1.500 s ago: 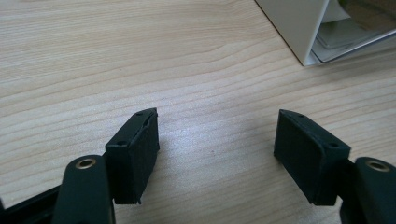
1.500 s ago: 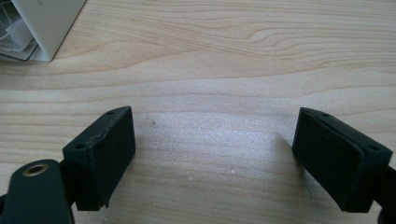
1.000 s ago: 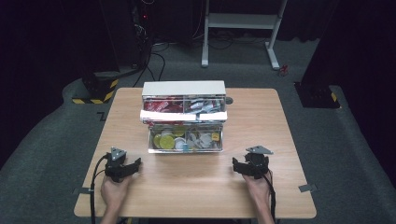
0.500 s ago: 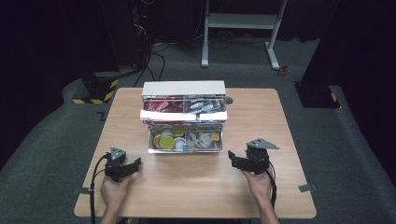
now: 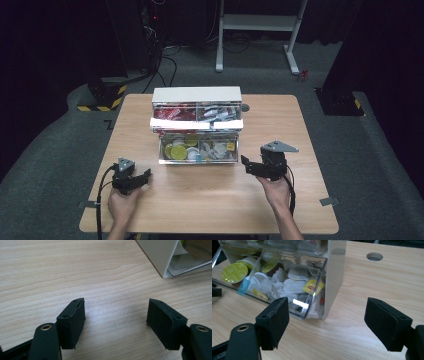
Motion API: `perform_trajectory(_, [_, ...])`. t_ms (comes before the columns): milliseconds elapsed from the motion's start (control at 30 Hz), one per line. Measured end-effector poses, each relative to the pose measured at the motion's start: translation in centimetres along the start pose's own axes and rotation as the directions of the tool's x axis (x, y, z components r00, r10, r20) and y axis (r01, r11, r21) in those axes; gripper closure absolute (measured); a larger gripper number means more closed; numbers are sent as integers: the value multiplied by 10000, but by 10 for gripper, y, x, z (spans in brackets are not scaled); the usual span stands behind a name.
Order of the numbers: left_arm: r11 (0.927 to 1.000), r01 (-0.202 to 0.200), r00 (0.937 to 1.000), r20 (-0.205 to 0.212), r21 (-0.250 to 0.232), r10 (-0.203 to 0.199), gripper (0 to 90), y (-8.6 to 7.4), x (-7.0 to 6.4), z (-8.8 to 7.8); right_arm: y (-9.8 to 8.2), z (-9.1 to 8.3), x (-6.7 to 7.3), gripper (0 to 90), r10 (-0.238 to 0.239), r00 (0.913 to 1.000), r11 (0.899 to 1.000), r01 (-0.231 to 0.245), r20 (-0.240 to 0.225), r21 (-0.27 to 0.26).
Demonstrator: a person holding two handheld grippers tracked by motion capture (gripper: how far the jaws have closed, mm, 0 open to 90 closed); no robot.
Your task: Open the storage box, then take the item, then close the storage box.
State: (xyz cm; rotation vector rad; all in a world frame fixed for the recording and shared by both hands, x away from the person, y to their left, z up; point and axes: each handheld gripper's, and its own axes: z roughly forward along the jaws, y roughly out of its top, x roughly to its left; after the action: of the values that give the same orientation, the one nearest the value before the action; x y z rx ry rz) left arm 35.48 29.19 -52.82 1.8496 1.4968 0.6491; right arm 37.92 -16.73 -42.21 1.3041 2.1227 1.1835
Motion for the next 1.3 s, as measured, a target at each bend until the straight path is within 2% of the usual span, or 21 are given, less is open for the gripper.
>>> perform_trajectory(133, [10000,-11,10000,-13,1,11,314,0,0,0,8,-2,2,239,-74,9996,10000,72,-259,-50])
perform_trajectory(233, [10000,-14,10000,-18,2,14,314,0,0,0,12,-2,4,241,-168,9994,9999,167,-286,-34])
perform_trajectory(300, [10000,-39,10000,-30,-1,39,314,0,0,0,20,-6,6,244,-412,9989,9989,408,-203,-210])
perform_trajectory(467, [10000,-45,10000,-37,-1,45,314,0,0,0,27,-9,5,254,-335,9986,9986,317,-406,-429])
perform_trajectory(633, [10000,-21,10000,-25,4,21,314,0,0,0,39,-9,10,210,-407,9991,9980,400,-133,-489])
perform_trajectory(700, [10000,-10,10000,-18,0,10,314,0,0,0,44,-10,12,209,-250,9991,9980,229,-334,-596])
perform_trajectory(967, [10000,69,10000,40,-29,-69,314,0,1,0,62,-7,22,208,-607,9950,9957,547,-793,-754])
perform_trajectory(1100, [10000,3,10000,1,12,-3,311,0,0,0,68,-5,28,227,-806,9935,9933,734,-809,-887])
perform_trajectory(1300, [10000,2,10000,22,-2,-2,309,0,0,0,76,-2,35,280,-1216,9914,9878,1161,-483,-1041])
